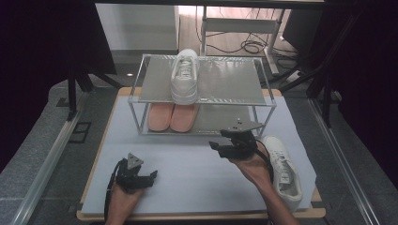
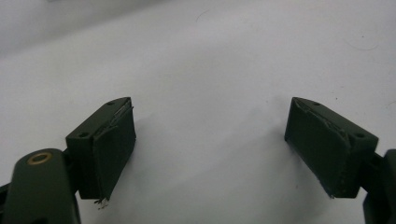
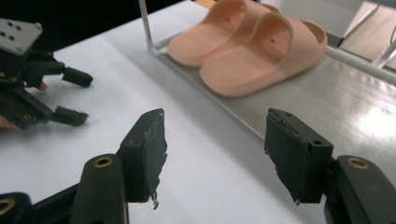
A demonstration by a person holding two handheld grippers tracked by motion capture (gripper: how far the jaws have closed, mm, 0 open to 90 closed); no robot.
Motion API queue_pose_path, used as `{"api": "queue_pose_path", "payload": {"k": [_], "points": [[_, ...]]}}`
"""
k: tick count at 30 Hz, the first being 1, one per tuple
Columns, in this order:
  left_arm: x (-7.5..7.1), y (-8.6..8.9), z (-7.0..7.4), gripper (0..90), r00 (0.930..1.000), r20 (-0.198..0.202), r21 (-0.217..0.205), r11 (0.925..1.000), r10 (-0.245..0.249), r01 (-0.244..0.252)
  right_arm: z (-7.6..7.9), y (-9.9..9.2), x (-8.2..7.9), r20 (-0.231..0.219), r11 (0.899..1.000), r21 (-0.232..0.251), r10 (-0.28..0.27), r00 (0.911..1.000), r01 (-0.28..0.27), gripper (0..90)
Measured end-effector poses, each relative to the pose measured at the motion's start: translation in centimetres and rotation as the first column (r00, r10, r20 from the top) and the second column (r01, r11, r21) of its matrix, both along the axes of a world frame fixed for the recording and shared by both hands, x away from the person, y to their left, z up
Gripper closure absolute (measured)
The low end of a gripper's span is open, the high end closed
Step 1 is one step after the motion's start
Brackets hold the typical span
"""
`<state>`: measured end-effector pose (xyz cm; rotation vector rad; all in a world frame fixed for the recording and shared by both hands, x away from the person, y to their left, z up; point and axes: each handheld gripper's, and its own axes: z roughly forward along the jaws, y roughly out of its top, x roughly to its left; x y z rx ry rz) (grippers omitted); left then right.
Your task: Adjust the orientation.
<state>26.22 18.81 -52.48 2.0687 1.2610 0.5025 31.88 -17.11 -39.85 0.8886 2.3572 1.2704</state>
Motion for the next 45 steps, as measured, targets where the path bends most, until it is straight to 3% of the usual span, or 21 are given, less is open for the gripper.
{"api": "queue_pose_path", "payload": {"k": [6,14,20,34,45], "points": [[0.0,0.0,0.0,16.4,1.0,-0.001,0.001,1.0,0.0,0.0,-0.4,-1.4,-0.5,-0.028,0.999,-0.036,-0.031,0.9991,0.03,39.0],[0.0,0.0,0.0,16.4,1.0,0.0,0.001,1.0,0.0,0.0,-0.8,-3.6,-0.9,-0.068,0.996,-0.044,-0.077,0.9947,0.074,41.5],[0.0,0.0,0.0,16.4,1.0,0.0,0.0,1.0,0.001,-0.001,-0.8,-5.1,-1.4,-0.073,0.993,-0.055,-0.112,0.9911,0.108,41.9],[0.0,0.0,0.0,16.3,1.0,-0.002,-0.002,1.0,0.003,-0.003,-0.7,-8.9,-2.5,-0.121,0.977,-0.057,-0.209,0.9703,0.204,41.8],[0.0,0.0,0.0,16.4,1.0,-0.001,0.0,1.0,0.002,-0.002,-0.5,-11.9,-3.8,-0.122,0.96,-0.071,-0.279,0.9525,0.272,42.1]]}}
